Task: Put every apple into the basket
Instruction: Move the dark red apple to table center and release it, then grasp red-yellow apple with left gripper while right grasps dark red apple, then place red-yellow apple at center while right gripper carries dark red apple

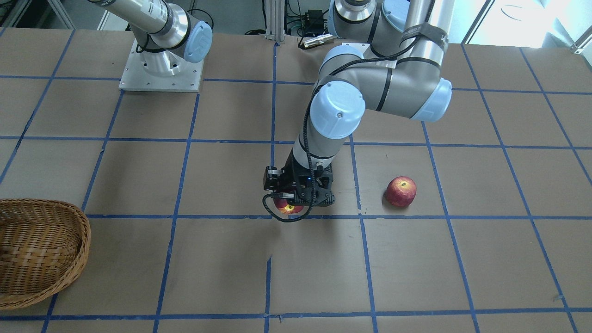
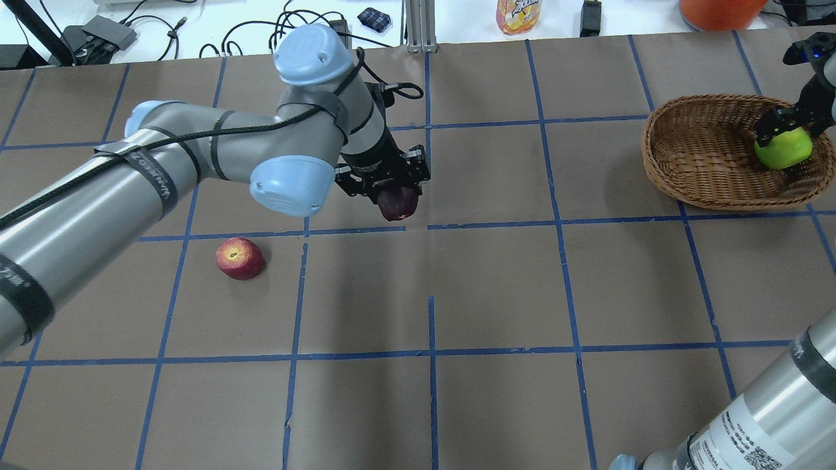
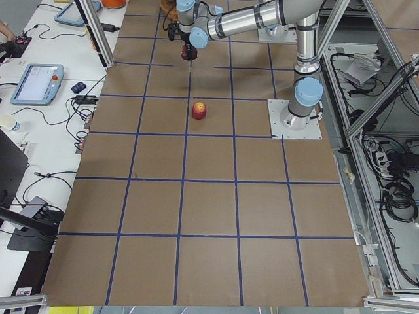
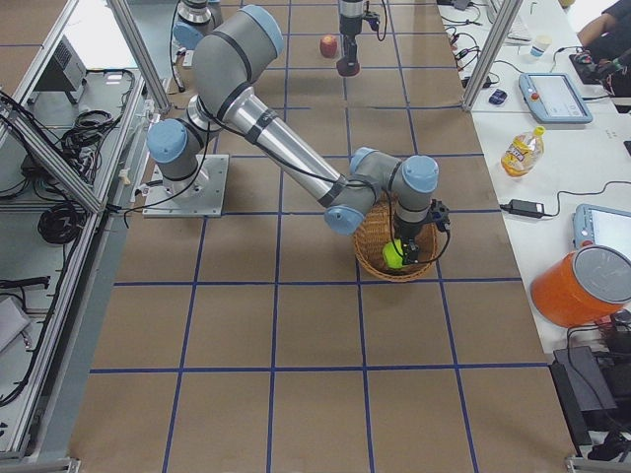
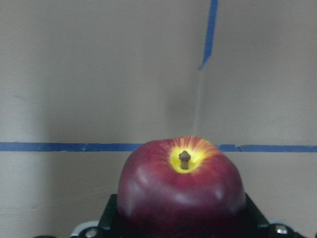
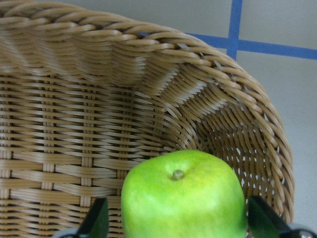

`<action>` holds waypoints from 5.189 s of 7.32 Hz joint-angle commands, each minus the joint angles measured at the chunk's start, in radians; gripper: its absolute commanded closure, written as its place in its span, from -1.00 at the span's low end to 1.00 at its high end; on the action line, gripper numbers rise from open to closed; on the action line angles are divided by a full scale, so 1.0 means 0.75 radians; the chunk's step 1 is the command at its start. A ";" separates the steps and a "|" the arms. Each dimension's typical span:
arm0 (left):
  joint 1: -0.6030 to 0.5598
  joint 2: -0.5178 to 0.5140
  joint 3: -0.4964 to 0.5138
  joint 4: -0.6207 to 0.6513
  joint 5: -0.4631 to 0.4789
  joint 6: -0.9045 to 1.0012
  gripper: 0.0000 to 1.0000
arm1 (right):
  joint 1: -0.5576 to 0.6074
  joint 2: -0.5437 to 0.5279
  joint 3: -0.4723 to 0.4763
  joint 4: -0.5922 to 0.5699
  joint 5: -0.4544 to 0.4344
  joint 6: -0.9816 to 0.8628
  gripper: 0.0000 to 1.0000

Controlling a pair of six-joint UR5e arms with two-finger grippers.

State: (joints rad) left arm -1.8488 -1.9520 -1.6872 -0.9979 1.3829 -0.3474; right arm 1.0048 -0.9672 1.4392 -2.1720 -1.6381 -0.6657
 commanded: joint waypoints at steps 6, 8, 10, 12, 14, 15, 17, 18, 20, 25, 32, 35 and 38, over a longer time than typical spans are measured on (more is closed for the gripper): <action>0.087 -0.075 0.065 0.133 -0.002 0.079 -1.00 | 0.230 -0.346 0.018 0.533 0.087 0.200 -1.00; 0.308 0.068 0.096 -0.164 -0.073 0.205 -1.00 | 0.347 -0.404 0.022 0.615 0.151 0.357 -1.00; 0.582 0.107 0.053 -0.218 0.160 0.574 -1.00 | 0.573 -0.431 0.018 0.616 0.157 0.632 -1.00; 0.649 0.179 -0.120 -0.257 0.274 0.635 -1.00 | 0.750 -0.422 0.000 0.591 0.161 0.929 -1.00; 0.681 0.195 -0.349 -0.019 0.289 0.674 -1.00 | 0.781 -0.404 0.002 0.455 0.232 0.982 -1.00; 0.686 0.197 -0.441 0.070 0.277 0.668 -1.00 | 0.787 -0.353 0.000 0.395 0.267 1.012 -1.00; 0.688 0.153 -0.499 0.132 0.271 0.647 -1.00 | 0.897 -0.259 -0.009 0.230 0.272 1.161 -1.00; 0.686 0.154 -0.515 0.132 0.233 0.643 -1.00 | 0.932 -0.214 -0.049 0.207 0.272 1.237 -1.00; 0.688 0.156 -0.542 0.138 0.206 0.649 -0.95 | 1.030 -0.057 -0.184 0.182 0.270 1.367 -1.00; 0.667 0.265 -0.379 -0.021 0.124 0.664 0.83 | 1.133 0.236 -0.383 0.064 0.274 1.466 -1.00; 0.424 0.296 -0.299 -0.165 0.108 0.406 0.83 | 1.149 0.398 -0.463 0.067 0.382 1.556 -1.00; 0.318 0.269 -0.297 -0.116 0.087 0.198 0.82 | 1.143 0.384 -0.503 0.092 0.421 1.556 1.00; 0.154 0.238 -0.295 0.048 0.081 -0.029 0.82 | 0.977 0.278 -0.579 0.320 0.370 1.526 1.00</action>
State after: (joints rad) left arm -1.6925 -1.7656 -1.9094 -1.0050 1.4476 -0.3136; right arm 1.8108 -0.7134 1.0253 -2.0099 -1.3409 0.4918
